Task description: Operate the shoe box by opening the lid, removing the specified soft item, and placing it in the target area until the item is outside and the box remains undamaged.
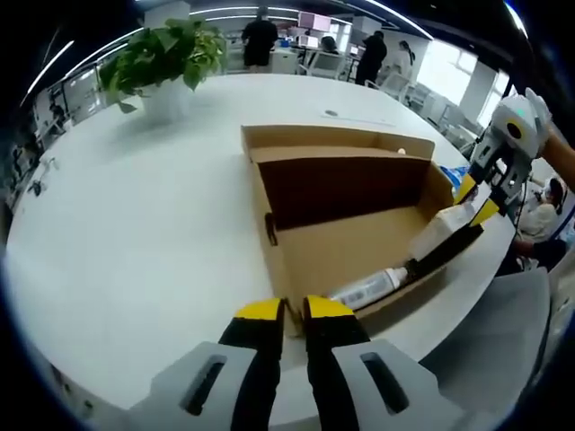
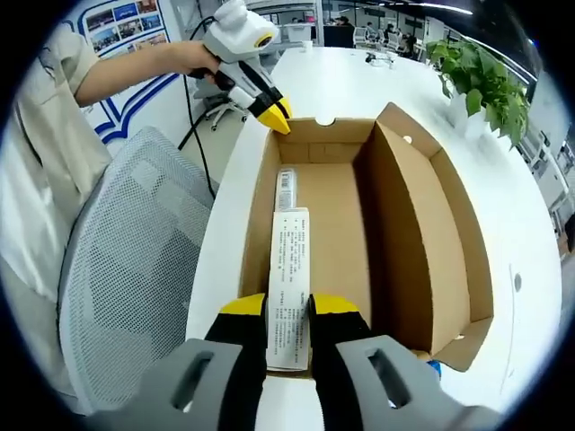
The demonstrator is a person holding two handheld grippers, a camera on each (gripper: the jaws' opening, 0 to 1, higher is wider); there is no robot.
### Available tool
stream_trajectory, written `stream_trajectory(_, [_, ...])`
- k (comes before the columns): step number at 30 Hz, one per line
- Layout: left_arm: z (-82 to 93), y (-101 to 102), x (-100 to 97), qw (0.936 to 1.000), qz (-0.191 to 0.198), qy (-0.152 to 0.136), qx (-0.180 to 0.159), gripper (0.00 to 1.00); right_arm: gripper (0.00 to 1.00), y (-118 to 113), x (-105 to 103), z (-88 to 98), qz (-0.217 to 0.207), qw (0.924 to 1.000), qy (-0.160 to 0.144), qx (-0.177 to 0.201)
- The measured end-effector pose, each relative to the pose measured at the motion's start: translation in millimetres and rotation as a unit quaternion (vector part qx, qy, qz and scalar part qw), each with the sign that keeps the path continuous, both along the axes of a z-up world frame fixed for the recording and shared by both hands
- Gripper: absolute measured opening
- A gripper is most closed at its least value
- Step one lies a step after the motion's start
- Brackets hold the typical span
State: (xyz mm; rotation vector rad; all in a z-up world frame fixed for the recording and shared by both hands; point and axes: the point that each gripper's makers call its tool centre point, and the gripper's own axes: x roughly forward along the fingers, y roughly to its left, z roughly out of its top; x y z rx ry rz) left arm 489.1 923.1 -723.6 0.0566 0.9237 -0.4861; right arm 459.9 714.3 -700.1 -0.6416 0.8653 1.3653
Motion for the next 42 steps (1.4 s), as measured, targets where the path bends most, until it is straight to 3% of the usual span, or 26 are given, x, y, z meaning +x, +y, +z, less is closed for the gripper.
stream_trajectory(22, [-0.9, 0, -1.1, 0.9998, 0.015, 0.008, 0.006, 0.05, 0.15, -20, 10, 64.7, 0.008, 0.9991, -0.041, 0.013])
stream_trajectory(31, [-1.4, -1, -0.8, 0.9998, 0.013, 0.011, 0.011, 0.05, 0.15, -43, 17, 90.3, 0.013, 0.9980, -0.060, 0.014])
stream_trajectory(42, [-1.3, -2, -1.3, 0.9997, 0.013, 0.014, 0.016, 0.05, 0.15, -80, 28, 100.9, 0.004, 0.9967, -0.081, 0.001])
